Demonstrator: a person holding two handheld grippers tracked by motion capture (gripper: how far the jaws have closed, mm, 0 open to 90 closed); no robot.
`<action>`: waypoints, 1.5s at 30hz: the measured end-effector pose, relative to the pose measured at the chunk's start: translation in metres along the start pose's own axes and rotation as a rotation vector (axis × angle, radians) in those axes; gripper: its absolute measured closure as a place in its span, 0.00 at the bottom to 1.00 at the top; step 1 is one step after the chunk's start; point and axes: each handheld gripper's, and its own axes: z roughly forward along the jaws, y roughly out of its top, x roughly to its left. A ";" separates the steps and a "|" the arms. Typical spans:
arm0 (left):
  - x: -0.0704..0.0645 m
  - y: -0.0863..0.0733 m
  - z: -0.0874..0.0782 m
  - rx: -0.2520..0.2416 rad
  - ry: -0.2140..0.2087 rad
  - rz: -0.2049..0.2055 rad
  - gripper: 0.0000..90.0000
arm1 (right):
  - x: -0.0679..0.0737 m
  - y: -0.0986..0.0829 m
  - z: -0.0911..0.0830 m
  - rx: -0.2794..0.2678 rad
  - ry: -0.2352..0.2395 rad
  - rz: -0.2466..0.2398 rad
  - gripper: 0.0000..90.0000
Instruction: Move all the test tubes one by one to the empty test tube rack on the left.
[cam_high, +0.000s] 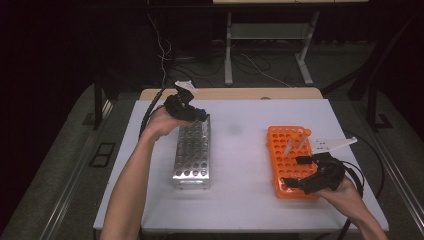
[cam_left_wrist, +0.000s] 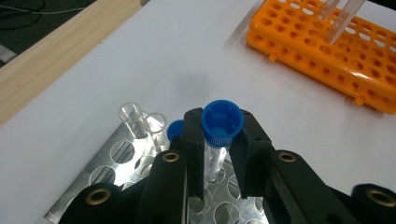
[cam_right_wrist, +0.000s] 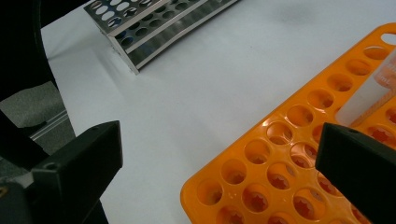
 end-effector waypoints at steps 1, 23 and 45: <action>0.000 -0.001 0.001 -0.002 -0.001 -0.001 0.83 | 0.000 0.000 0.000 0.001 0.000 0.000 0.00; -0.006 -0.019 0.016 0.002 -0.028 -0.043 0.64 | -0.002 -0.004 -0.004 -0.009 -0.006 0.011 0.00; -0.053 -0.038 -0.033 -0.100 0.026 -0.093 0.11 | -0.011 0.000 -0.014 -0.017 -0.042 0.022 0.00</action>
